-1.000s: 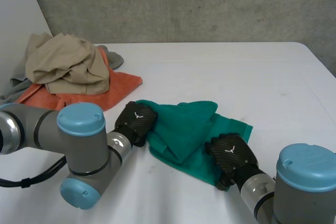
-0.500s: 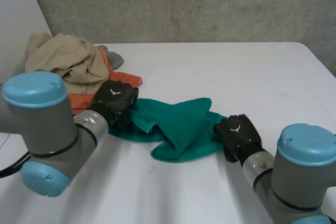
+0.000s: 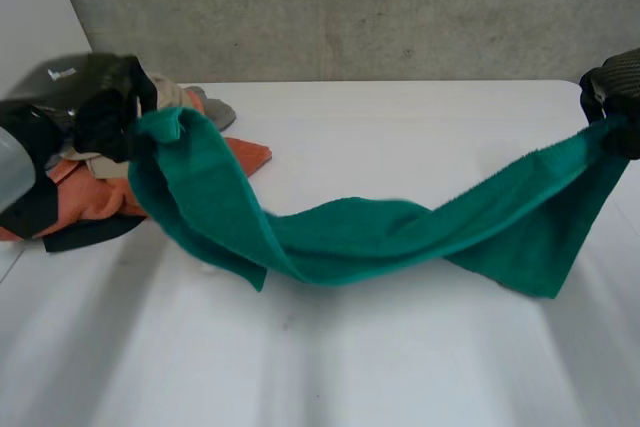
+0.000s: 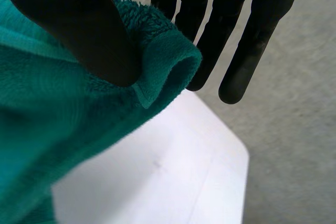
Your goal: Fold the laundry.
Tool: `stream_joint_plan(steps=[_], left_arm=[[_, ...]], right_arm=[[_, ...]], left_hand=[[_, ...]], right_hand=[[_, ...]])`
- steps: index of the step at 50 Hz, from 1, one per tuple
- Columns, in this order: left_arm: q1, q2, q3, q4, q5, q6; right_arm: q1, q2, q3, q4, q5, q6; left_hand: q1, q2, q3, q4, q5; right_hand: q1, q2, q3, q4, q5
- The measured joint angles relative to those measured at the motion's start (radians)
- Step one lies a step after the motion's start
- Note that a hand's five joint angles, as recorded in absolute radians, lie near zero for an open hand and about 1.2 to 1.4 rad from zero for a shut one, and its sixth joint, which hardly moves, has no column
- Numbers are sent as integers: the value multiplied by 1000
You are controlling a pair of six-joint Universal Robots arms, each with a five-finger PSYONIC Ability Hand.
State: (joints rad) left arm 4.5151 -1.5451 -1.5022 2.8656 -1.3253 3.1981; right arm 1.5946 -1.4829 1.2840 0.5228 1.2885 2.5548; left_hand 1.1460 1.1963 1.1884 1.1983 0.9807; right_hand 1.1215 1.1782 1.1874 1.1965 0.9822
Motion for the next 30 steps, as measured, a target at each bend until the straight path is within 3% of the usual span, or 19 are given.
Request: stream_joint_plan(steps=[2, 10, 15, 19, 24, 30], left_arm=[[0, 0, 0, 0, 0, 0], [-18, -392, 262, 113, -65, 10], [-27, -515, 515, 286, -89, -13], [-30, -529, 623, 441, -99, -69], [-39, -508, 651, 585, -103, -166], [-52, -478, 544, 568, -91, -197]], right_arm=[[0, 0, 0, 0, 0, 0], [45, 281, -188, -113, 116, 53], [75, 363, -334, -376, 233, 217], [72, 351, -364, -628, 283, 343], [60, 309, -323, -872, 279, 422], [50, 290, -245, -867, 195, 394]], left_hand=[[0, 0, 0, 0, 0], [0, 2, 2, 2, 0], [0, 2, 2, 4, 0], [0, 3, 3, 4, 0], [0, 3, 3, 4, 0], [0, 3, 3, 4, 0]], right_hand=[[0, 0, 0, 0, 0], [0, 0, 0, 0, 0], [0, 0, 1, 0, 0], [0, 1, 2, 0, 0], [0, 1, 2, 0, 9], [0, 1, 2, 1, 9]])
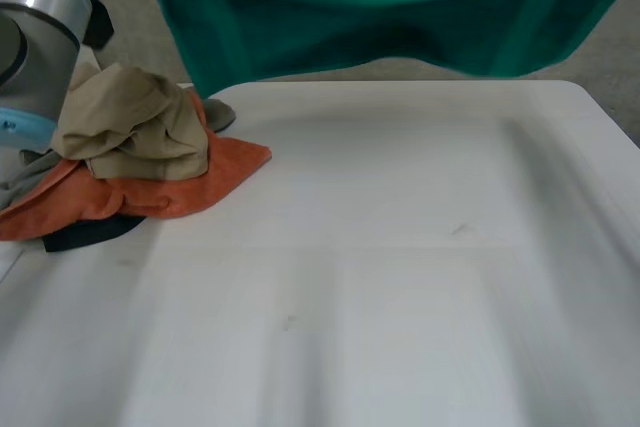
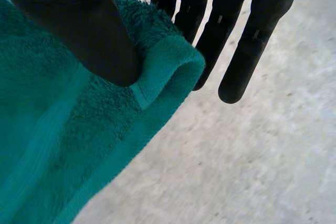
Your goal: Fold the laundry.
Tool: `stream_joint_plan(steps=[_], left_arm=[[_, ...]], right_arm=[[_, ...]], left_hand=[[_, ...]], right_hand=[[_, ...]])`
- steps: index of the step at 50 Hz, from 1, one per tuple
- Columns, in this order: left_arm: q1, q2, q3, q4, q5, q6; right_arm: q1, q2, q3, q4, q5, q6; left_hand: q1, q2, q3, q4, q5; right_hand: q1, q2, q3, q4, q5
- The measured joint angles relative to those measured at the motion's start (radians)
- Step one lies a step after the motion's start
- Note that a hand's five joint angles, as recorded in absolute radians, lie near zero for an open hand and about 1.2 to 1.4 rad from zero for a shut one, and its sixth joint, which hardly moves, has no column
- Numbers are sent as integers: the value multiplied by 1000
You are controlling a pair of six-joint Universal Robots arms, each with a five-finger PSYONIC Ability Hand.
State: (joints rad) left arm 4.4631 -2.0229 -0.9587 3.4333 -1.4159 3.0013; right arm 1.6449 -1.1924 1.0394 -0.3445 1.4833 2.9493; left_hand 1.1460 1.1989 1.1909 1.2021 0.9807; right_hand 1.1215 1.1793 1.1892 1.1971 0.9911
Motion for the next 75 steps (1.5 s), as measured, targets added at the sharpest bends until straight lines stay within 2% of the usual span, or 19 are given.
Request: stream_joint_plan(steps=[6, 12, 14, 16, 18, 21, 28, 45, 56, 58, 59, 60, 62, 69, 75], left_arm=[[-6, 15, -260, -11, 2, 86], [-29, -23, -537, 78, 15, 223], [-37, -44, -603, 117, 21, 266], [-42, -70, -655, 159, 27, 309], [-45, -93, -692, 196, 30, 350], [-46, -113, -717, 225, 32, 390], [-57, -111, -752, 245, 34, 467], [-112, -87, -847, 289, 72, 672], [-118, -154, -775, 252, 47, 682], [-119, -167, -758, 227, 43, 680], [-120, -172, -750, 213, 42, 679], [-120, -175, -743, 201, 42, 678], [-122, -178, -733, 175, 41, 677], [-120, -109, -737, 45, 41, 668], [-100, 67, -800, -159, 48, 671]], right_arm=[[-33, 30, 104, 166, -64, -64], [-71, 77, 262, 271, -124, -131], [-82, 94, 318, 281, -144, -155], [-89, 111, 362, 277, -157, -175], [-96, 127, 403, 267, -167, -195], [-100, 142, 442, 253, -174, -211], [-110, 135, 478, 239, -184, -209], [-125, 112, 496, 240, -201, -193], [-125, 126, 498, 242, -196, -208], [-127, 127, 497, 244, -195, -216], [-128, 127, 497, 244, -194, -221], [-129, 127, 496, 245, -194, -226], [-130, 128, 494, 251, -193, -238], [-138, 114, 483, 342, -192, -324], [-191, 47, 489, 569, -183, -539]], left_hand=[[0, 0, 0, 0, 0], [0, 0, 1, 0, 0], [-43, -58, -43, -46, -36], [-303, -322, -303, -316, -275], [-319, -338, -320, -333, -291], [-435, -484, -474, -494, -450], [-608, -658, -643, -669, -627], [-652, -703, -697, -723, -659], [-639, -692, -684, -699, -649], [-476, -552, -545, -551, -505], [-283, -381, -376, -383, -340], [-227, -309, -304, -330, -288], [-5, -71, -70, -76, -36], [7, -3, -2, -4, 16], [7, -3, -2, -4, 16]], right_hand=[[0, 0, 0, 0, 0], [0, 0, 0, 0, 0], [0, 0, 0, 0, 0], [0, 0, 0, 0, 0], [0, 0, 0, 0, 0], [0, 0, 0, 0, 0], [0, 0, 0, 0, 0], [0, 0, 0, 0, 0], [0, 0, 0, 0, 0], [0, 0, 0, 0, 0], [0, 0, 0, 0, 0], [0, 0, 0, 0, 0], [0, 0, 0, 0, 0], [0, 0, 0, 0, 0], [0, 0, 0, 0, 0]])
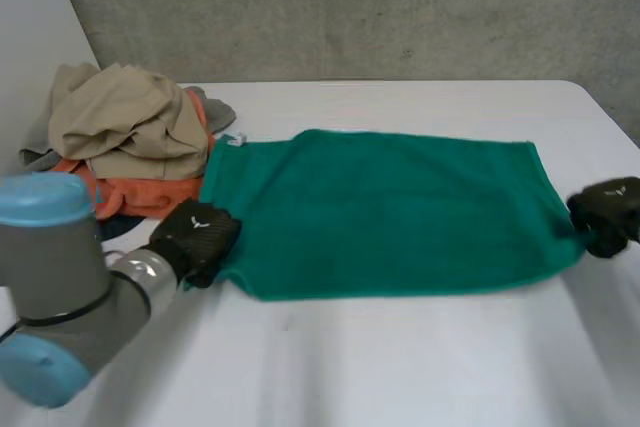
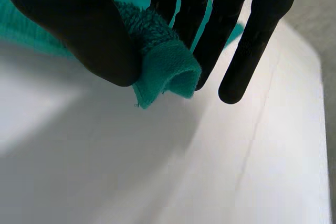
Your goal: Fold the laundry.
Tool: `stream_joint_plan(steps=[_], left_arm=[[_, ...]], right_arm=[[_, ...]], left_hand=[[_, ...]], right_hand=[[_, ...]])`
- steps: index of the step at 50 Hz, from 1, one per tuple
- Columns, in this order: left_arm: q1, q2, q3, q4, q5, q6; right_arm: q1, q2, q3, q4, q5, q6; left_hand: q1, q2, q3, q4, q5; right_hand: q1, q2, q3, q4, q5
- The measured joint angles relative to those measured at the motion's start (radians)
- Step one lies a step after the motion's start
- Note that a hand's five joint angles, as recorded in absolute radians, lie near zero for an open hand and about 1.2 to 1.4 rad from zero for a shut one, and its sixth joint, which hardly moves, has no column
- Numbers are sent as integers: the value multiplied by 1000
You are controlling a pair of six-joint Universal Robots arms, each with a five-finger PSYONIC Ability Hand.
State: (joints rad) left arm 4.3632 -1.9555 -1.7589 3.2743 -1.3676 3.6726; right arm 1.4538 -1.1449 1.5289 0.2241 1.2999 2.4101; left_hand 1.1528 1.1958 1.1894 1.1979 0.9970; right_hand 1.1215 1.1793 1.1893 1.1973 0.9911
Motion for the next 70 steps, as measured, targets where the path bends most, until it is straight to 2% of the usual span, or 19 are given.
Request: stream_joint_plan(steps=[7, 11, 14, 17, 20, 24, 25, 30, 37, 43, 44, 45, 48, 49, 50, 55, 60, 66, 70], left_arm=[[18, 195, -55, -311, 16, 84], [18, 230, -44, -468, 22, 146], [13, 214, -16, -495, 23, 162], [7, 176, 25, -475, 19, 158], [-7, 81, 127, -365, 5, 108], [-19, -2, 224, -251, -5, 46], [-23, -40, 270, -199, -8, 18], [-37, -173, 432, -70, -19, -49], [-58, -392, 695, -46, -36, -47], [-70, -514, 835, -68, -38, -13], [-75, -549, 872, -71, -35, 1], [-77, -563, 887, -71, -33, 8], [-82, -584, 913, -62, -34, 37], [-83, -584, 917, -57, -38, 49], [-83, -579, 919, -52, -44, 61], [-74, -504, 882, -32, -90, 86], [-64, -372, 766, -35, -114, 63], [-50, -267, 610, -67, -75, 24], [-40, -287, 573, -72, -45, 15]], right_arm=[[-117, -106, 62, 304, 41, -343], [-156, -137, 91, 376, 39, -458], [-158, -130, 85, 371, 31, -461], [-147, -109, 63, 345, 26, -422], [-103, -36, -25, 247, 31, -261], [-72, 16, -90, 177, 47, -152], [-47, 59, -141, 121, 64, -73], [6, 137, -222, 7, 102, 46], [82, 241, -300, -151, 167, 113], [122, 310, -358, -194, 240, 113], [135, 338, -386, -198, 277, 112], [139, 347, -395, -198, 290, 111], [149, 361, -417, -196, 334, 118], [151, 361, -420, -196, 344, 124], [152, 357, -422, -196, 358, 133], [143, 301, -404, -201, 364, 181], [115, 204, -348, -190, 292, 199], [87, 134, -280, -111, 177, 123], [85, 157, -269, -62, 144, 66]], left_hand=[[0, 0, 0, 0, 0], [0, 0, 0, 0, 0], [0, 0, 0, 0, 0], [0, 1, 0, 0, 0], [0, 2, 1, 1, 0], [0, 2, 1, 1, 0], [0, 2, 1, 2, 0], [0, 2, 2, 4, 5], [0, 2, 2, 4, 5], [0, 2, 2, 4, 5], [-184, -192, -187, -194, -172], [-273, -280, -271, -282, -256], [-685, -664, -630, -650, -624], [-892, -862, -835, -859, -823], [-941, -909, -897, -919, -880], [-966, -986, -977, -994, -946], [-966, -986, -977, -994, -946], [-966, -986, -977, -994, -946], [-966, -986, -977, -994, -946]], right_hand=[[0, 0, 0, 0, 0], [0, 0, 0, 0, 0], [0, 0, 0, 0, 0], [0, 0, 0, 0, 0], [0, 0, 0, 0, 0], [0, 0, 0, 0, 0], [0, 0, 0, 0, 0], [0, 0, 0, 0, 9], [0, 0, 0, 0, 9], [-1, -10, -14, -15, -1], [-125, -180, -179, -184, -154], [-158, -215, -221, -226, -197], [-536, -601, -598, -604, -590], [-712, -761, -753, -759, -748], [-823, -882, -879, -886, -866], [-900, -969, -980, -988, -944], [-900, -969, -980, -988, -944], [-900, -969, -980, -988, -944], [-900, -969, -980, -988, -944]])
